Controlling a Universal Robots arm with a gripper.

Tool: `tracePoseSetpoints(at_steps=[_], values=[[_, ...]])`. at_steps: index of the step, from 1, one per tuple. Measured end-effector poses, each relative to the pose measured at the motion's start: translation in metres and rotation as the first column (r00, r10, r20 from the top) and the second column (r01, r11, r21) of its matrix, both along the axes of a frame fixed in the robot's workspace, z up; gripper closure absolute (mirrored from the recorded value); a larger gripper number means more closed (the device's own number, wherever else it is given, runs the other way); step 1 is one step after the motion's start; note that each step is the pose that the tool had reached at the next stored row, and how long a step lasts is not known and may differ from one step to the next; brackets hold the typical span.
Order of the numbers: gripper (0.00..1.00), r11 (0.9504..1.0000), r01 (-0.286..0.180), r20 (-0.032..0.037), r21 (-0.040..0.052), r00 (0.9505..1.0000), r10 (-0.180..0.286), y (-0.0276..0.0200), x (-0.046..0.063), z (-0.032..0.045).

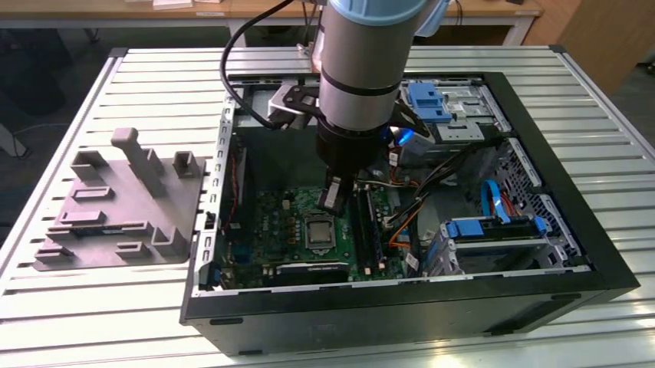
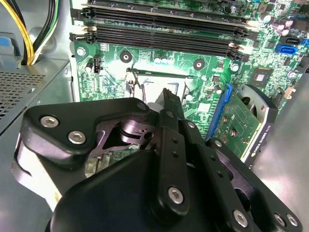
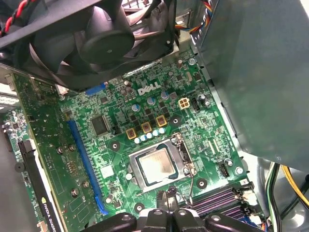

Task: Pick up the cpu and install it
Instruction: 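Install the first cpu locking lever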

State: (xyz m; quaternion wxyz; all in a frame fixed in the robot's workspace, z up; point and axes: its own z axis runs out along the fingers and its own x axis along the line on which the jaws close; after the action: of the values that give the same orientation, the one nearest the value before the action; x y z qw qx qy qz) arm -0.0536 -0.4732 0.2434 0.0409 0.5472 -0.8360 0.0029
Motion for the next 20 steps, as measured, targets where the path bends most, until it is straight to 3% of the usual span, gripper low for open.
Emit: tracePoseSetpoints(at_steps=[11, 20], values=[[0.89, 1.0, 0.0, 0.0001, 0.0001, 1.0, 0.0, -0.0001, 0.004, -0.0001], [0.89, 1.0, 0.0, -0.0015, 0.0005, 1.0, 0.0, 0.0013, 0.029, -0.0001]])
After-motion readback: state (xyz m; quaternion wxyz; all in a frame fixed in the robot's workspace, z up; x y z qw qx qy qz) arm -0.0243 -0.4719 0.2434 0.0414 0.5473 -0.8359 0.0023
